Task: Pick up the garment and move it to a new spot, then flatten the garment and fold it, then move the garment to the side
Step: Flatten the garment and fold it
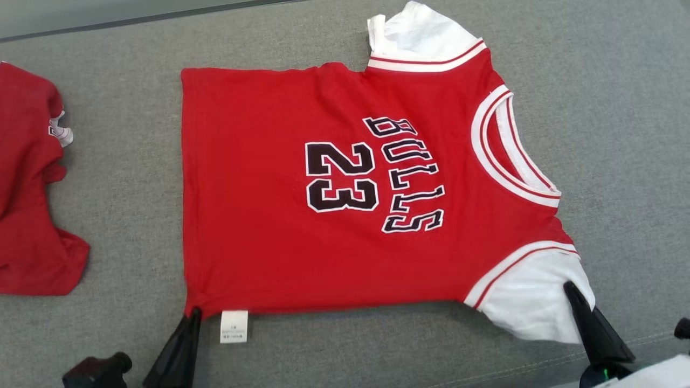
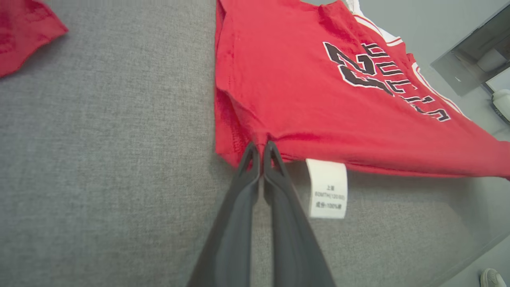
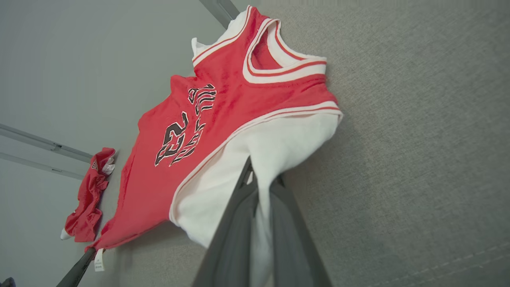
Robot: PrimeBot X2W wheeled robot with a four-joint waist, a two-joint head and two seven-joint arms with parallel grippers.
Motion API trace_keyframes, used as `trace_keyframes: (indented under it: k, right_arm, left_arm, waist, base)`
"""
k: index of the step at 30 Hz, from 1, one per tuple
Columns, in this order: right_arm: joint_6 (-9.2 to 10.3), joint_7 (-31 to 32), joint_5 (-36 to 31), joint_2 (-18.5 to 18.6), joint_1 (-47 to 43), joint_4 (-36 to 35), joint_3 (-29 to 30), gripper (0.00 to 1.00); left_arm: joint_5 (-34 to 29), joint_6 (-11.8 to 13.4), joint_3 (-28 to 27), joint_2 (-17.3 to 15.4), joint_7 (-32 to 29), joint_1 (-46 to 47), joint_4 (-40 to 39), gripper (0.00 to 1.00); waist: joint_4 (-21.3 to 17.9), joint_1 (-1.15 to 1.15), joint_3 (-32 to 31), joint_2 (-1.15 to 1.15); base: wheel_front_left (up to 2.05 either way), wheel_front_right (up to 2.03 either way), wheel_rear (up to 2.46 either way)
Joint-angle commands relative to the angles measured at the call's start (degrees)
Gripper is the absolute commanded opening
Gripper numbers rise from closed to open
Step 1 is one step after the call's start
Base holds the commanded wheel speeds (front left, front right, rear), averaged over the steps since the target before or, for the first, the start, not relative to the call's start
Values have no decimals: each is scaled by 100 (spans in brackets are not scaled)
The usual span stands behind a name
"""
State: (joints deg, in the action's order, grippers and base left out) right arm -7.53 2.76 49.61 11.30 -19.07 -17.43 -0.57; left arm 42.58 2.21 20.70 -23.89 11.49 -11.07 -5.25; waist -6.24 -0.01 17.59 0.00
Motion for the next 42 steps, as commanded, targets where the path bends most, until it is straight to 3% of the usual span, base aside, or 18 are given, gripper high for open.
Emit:
trace_keyframes:
  k: [1,5,11,15,20,21,22,23,24,31,34,35,36,42]
  right_arm:
    - [8,89,-33,-38,210,-76,31,0]
    - [7,420,-31,-148,861,-90,218,0]
    - [4,1061,-291,-256,2019,511,364,0]
    - [4,1431,-423,-423,2744,996,321,0]
    - [3,1684,-670,-516,3321,1417,365,0]
    - [3,1724,-694,-534,3400,1451,381,18]
    - [3,1724,-694,-534,3400,1451,381,18]
    - [3,1738,-724,-536,3475,1453,382,48]
    - [3,1764,-762,-537,3539,1455,393,100]
    - [3,1851,-842,-441,3919,1315,399,100]
    - [3,1765,-911,-390,4011,1298,468,100]
    - [3,1729,-931,-373,4035,1298,500,100]
    - [3,1708,-966,-339,4037,1287,505,100]
    - [4,1247,-1205,-124,3572,879,442,100]
  left_arm:
    - [-30,27,-27,-90,-112,197,-111,0]
    - [-22,94,-67,-380,-718,672,-628,0]
    - [91,197,-165,-719,-1633,1553,-1008,0]
    - [61,179,-158,-786,-1929,2072,-749,0]
    - [-49,65,32,-614,-2038,2668,-307,0]
    - [-71,39,84,-588,-2084,2753,-224,0]
    - [-71,39,84,-588,-2084,2753,-224,0]
    - [-105,23,129,-563,-2097,2834,-153,0]
    - [-121,24,159,-539,-2141,2900,-78,0]
    - [-159,122,210,-493,-2217,3050,230,0]
    - [-222,211,225,-520,-2231,3078,361,47]
    - [-239,260,223,-505,-2225,3072,411,86]
    - [-292,283,231,-515,-2199,3068,452,100]
    - [-231,476,24,-359,-1704,2734,385,100]
  waist:
    - [-46,1,62,0]
    - [-64,1,328,0]
    - [-37,1,729,0]
    - [-18,1,911,0]
    - [64,1,1011,0]
    - [76,1,1016,0]
    - [76,1,1016,0]
    - [84,1,1017,0]
    - [85,1,1017,0]
    - [44,1,930,0]
    - [47,1,857,0]
    - [50,1,832,0]
    - [55,1,810,0]
    - [62,1,664,0]
  base:
    - [0,0,0]
    - [0,0,0]
    - [0,0,0]
    - [0,0,0]
    - [0,0,0]
    - [0,0,0]
    - [0,0,0]
    - [0,0,0]
    - [0,0,0]
    - [0,0,0]
    - [0,0,0]
    - [0,0,0]
    - [0,0,0]
    - [0,0,0]
